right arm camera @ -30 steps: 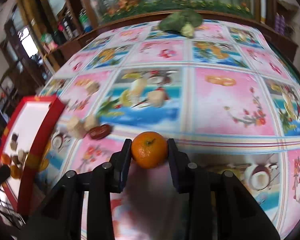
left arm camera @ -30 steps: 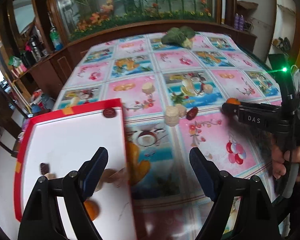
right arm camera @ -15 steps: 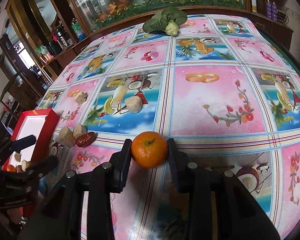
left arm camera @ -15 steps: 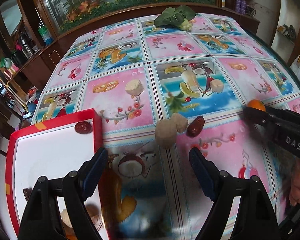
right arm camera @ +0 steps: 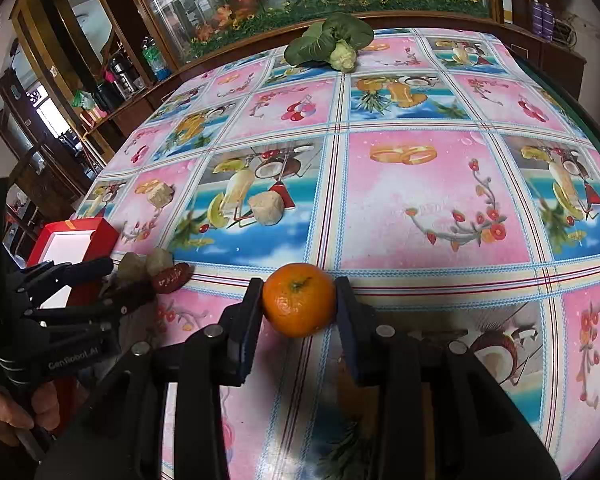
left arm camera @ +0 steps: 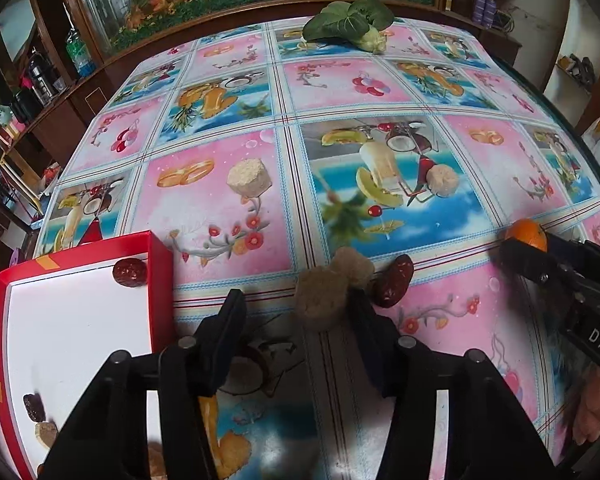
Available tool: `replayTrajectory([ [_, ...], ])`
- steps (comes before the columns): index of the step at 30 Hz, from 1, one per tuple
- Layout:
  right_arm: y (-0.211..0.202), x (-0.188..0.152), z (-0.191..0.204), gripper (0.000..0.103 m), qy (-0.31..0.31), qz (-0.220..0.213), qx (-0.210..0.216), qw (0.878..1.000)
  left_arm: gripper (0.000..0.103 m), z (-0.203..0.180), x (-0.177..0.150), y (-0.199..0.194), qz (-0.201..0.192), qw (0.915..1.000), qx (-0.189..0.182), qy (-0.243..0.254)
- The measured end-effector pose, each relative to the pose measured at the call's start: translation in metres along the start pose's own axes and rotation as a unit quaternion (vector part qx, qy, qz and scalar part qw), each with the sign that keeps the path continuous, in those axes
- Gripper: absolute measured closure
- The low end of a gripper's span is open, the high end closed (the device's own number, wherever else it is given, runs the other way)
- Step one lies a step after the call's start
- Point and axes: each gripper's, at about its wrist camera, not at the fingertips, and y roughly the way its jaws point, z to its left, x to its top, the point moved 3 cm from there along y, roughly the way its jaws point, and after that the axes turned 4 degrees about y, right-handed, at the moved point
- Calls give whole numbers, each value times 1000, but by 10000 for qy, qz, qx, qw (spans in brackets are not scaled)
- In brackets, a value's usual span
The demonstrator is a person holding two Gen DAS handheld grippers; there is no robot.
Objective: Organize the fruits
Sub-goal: 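Grasp an orange with the right tool while the left tool grasps a beige cake, then carry the orange and the beige cake over the white tray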
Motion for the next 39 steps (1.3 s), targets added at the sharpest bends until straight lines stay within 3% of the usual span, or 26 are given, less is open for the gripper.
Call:
replayTrajectory([
  [9,1,-5,12,65,-515,-60,-334,9981,78,-7,2,1,-99,9998,-187,-56],
  [16,0,-5,11,66,-534,-120,-372,9978,78,-7,-2,-7,-257,9996,4,-103],
  [20,-5,0,7,66,-362,-274,-278,9986,78,-4,-4,-31,-561,9982,141,-163],
  [27,-24,8,8,66,-269,-874,-87,9958,78,-2,-12,-94,-1373,9887,586,-127],
  [31,-32,11,7,66,-247,-1146,-70,9931,78,3,-21,-123,-1705,9830,652,-176],
  [39,-39,12,10,66,-322,-1449,-101,9889,78,14,-38,-151,-2028,9767,625,-325],
])
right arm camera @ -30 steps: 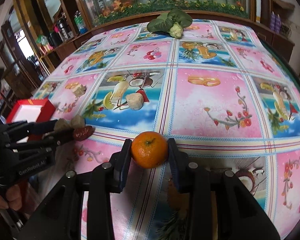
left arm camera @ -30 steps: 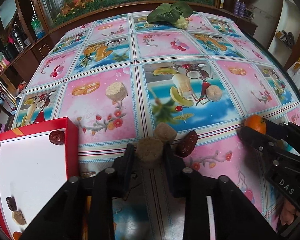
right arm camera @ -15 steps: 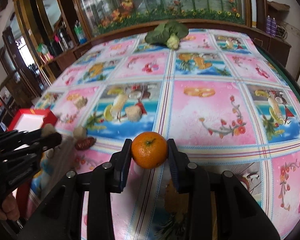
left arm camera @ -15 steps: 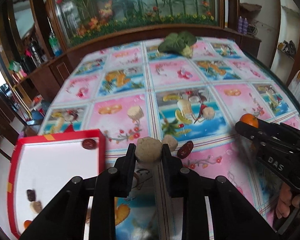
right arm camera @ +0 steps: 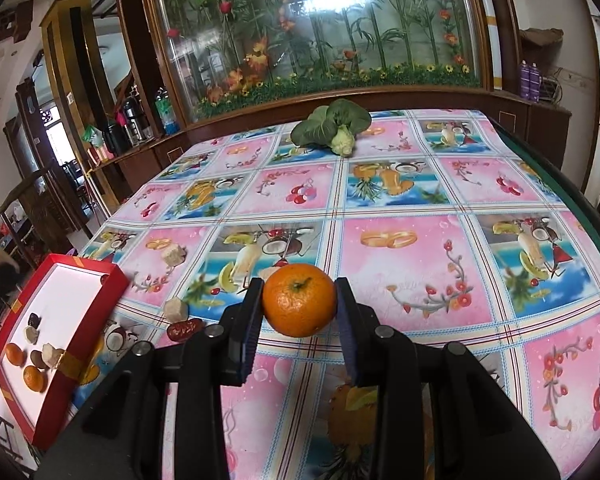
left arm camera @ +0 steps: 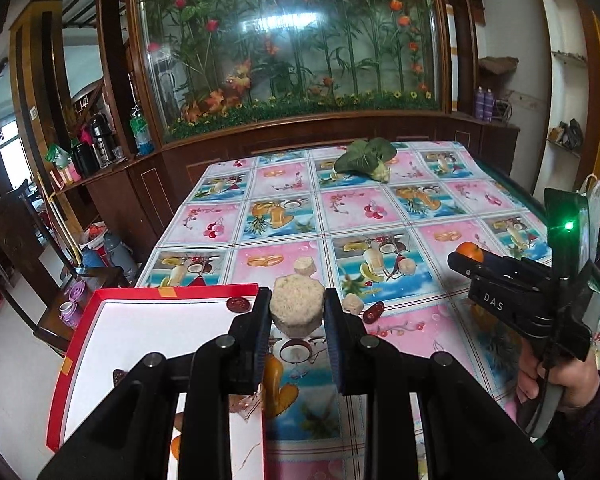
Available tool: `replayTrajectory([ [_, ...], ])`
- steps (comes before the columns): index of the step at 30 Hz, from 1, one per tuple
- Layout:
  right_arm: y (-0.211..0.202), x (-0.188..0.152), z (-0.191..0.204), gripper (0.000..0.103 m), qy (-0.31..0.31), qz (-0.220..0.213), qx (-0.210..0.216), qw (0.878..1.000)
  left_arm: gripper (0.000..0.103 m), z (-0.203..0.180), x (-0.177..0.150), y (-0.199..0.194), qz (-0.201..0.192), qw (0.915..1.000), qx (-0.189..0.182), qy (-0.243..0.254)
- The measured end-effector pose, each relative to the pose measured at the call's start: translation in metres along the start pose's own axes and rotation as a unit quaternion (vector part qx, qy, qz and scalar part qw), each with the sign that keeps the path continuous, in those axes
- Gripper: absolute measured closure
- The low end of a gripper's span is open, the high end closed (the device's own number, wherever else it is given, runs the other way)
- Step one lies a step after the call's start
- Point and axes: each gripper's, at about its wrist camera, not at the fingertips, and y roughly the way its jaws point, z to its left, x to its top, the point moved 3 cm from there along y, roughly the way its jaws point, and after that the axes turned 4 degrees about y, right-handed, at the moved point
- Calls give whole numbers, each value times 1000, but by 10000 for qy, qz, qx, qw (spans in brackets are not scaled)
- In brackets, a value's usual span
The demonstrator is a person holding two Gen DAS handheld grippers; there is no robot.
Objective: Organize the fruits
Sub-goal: 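Carry the orange and the beige cake over the white tray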
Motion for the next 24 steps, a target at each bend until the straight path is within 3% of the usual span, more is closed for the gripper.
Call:
replayTrajectory([
  [4,-3,0,4,66,-60,-87,-26,9999,78,6,-6,-7,-74,10000,19,-42],
  [9,-7,-1,14,66,88,-104,244,9996,78,18,-15,-11,-85,9998,77,-157],
  [24,-25,-35,139,66,-263,139,1695,9851,78,86,-57,4,237,9951,592,-762],
])
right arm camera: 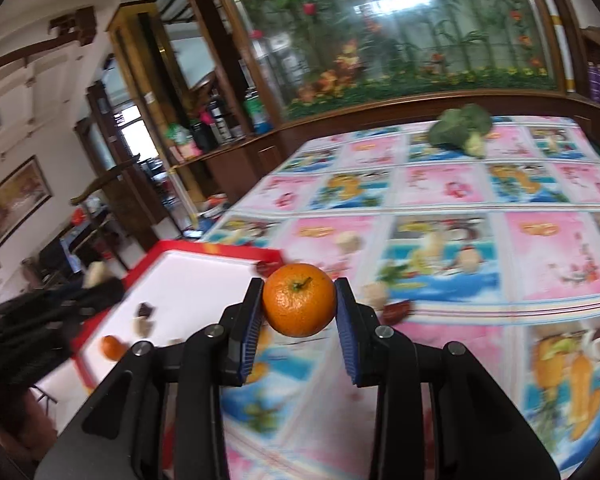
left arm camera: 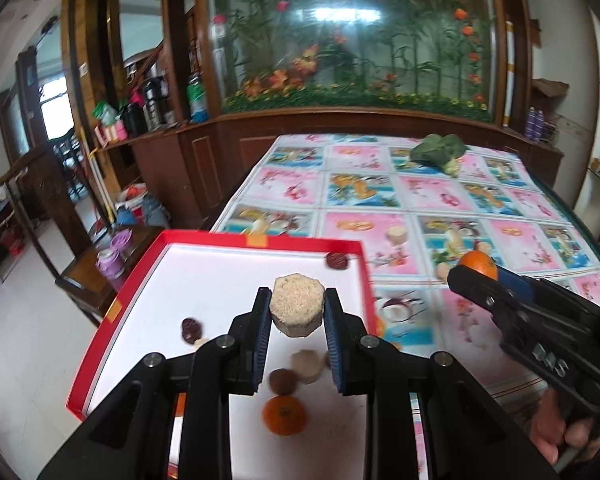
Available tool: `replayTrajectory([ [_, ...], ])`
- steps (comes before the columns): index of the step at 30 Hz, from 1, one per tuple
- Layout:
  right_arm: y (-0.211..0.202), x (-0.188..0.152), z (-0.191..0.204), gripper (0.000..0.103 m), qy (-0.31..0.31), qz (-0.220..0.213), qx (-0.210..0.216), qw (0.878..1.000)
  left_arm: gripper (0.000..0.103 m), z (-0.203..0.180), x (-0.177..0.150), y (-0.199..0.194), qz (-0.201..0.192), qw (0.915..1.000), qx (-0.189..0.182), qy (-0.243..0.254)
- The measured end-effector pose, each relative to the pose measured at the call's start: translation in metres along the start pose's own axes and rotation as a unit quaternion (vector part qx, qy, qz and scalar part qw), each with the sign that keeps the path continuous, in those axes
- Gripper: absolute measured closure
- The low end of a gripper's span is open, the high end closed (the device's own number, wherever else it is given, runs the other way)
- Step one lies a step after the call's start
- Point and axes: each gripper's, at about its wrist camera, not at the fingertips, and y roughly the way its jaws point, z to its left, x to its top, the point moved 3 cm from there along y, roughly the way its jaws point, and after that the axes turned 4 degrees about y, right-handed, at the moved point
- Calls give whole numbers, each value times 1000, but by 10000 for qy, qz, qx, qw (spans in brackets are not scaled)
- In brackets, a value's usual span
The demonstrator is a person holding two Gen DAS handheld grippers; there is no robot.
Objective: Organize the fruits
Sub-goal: 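Carry the orange and the beige cake over the white tray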
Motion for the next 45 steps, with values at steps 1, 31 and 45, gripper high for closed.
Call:
replayTrajectory([
  [1,1,-2,7,66,-50,31,45,10000,78,4,-2,2,37,10000,16,-33],
  [31,100,-30,82,65,-595,1354,275,9886,78,56,-35,46,731,9964,311,-311],
  [45,109,-36,81,64,-629,1630,171,9845,78,52,-36,52,782,9955,490,-217],
])
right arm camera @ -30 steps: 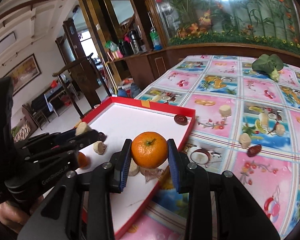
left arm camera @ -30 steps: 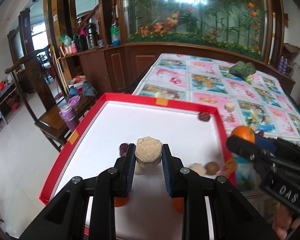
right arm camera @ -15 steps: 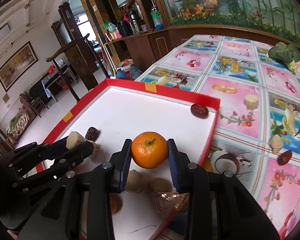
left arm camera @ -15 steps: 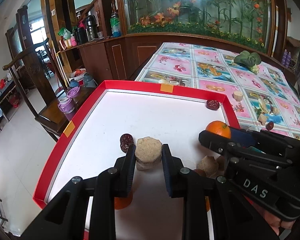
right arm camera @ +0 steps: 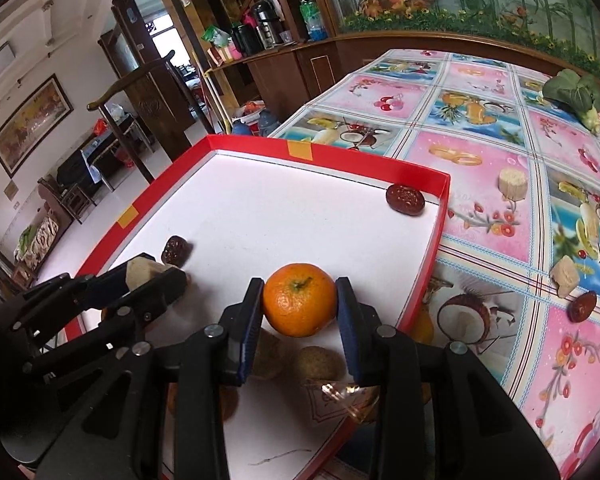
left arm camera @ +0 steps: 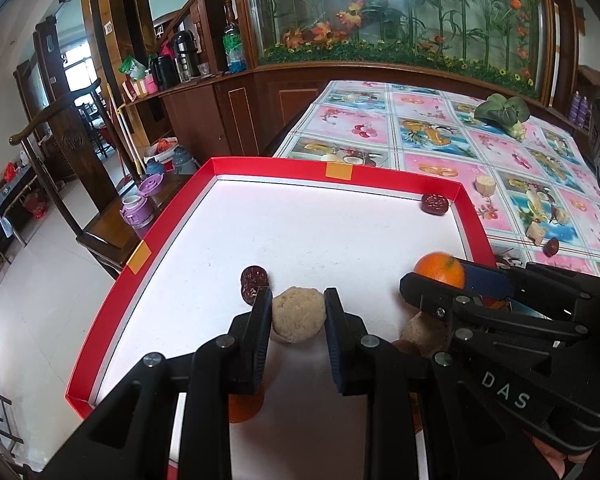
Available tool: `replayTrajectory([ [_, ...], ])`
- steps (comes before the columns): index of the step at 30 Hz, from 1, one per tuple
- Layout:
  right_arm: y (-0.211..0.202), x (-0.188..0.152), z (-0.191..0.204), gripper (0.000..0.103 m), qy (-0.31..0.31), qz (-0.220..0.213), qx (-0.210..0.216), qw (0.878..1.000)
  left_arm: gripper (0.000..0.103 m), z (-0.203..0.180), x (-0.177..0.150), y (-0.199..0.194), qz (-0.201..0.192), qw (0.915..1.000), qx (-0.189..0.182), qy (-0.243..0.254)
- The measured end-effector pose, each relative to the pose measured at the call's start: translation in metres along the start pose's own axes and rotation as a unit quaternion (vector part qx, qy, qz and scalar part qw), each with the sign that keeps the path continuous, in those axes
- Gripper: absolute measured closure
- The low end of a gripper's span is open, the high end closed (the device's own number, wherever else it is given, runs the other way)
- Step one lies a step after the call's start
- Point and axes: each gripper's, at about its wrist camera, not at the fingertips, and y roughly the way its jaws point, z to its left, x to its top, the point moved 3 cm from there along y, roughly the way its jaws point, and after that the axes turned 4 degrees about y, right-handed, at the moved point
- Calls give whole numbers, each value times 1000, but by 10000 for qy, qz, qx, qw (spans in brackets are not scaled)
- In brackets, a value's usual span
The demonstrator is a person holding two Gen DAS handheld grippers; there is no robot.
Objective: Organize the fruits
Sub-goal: 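Carry the orange and the beige cake over the white tray, then open both tools to release the orange and cake into the tray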
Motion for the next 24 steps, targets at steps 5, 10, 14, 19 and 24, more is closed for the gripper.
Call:
replayTrajectory([
  [5,-3,-1,-2,64,47,-51,22,10000,71,0,0,1,70,10000,22,-24],
  [10,-13,2,-9,62,155,-259,117,9995,55,0,1,-3,66,9999,120,-40],
  [14,-28,5,-15,61,239,-560,211,9979,51,-1,4,-8,20,9998,182,-44],
  [19,-40,8,-28,61,403,-750,214,9961,47,-4,7,-15,-56,9997,230,2],
  [24,-49,11,-44,61,584,-865,194,9943,47,-13,11,-22,-125,9996,248,102],
])
